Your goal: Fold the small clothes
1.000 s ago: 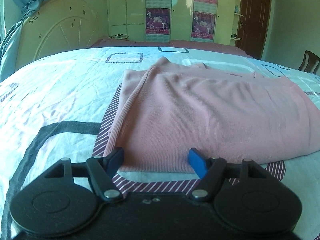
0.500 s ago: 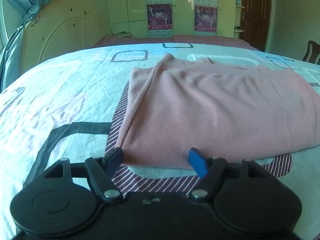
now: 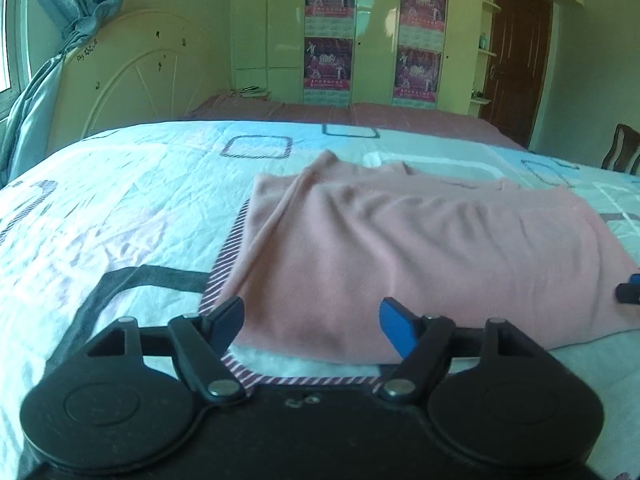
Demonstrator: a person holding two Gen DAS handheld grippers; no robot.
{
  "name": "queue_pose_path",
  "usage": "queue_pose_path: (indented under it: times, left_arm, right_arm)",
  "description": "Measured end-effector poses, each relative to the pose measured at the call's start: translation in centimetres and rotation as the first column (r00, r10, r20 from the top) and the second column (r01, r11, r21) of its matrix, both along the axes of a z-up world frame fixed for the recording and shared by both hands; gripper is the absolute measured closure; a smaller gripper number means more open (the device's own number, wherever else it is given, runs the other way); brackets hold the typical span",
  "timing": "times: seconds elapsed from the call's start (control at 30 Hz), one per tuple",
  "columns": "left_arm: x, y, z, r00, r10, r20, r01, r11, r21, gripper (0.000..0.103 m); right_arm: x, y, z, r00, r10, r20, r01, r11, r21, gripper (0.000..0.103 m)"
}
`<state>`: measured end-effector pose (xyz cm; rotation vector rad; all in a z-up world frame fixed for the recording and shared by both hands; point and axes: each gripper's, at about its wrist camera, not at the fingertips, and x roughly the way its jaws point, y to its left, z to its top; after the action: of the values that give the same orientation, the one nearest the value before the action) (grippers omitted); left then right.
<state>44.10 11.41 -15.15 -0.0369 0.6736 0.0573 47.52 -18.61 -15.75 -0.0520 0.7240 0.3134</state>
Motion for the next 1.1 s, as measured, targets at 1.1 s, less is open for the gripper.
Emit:
queue_pose_path:
  times: [1.1]
  left_arm:
    - [-1.6, 1.5, -3.3, 0.989, -0.049, -0.138, 0.011, 0.964, -0.264, 0.031]
  right_arm:
    - [0.2, 5.7, 1.2, 0.997, 0.064, -0.053, -0.057, 0.991, 0.119, 0.094]
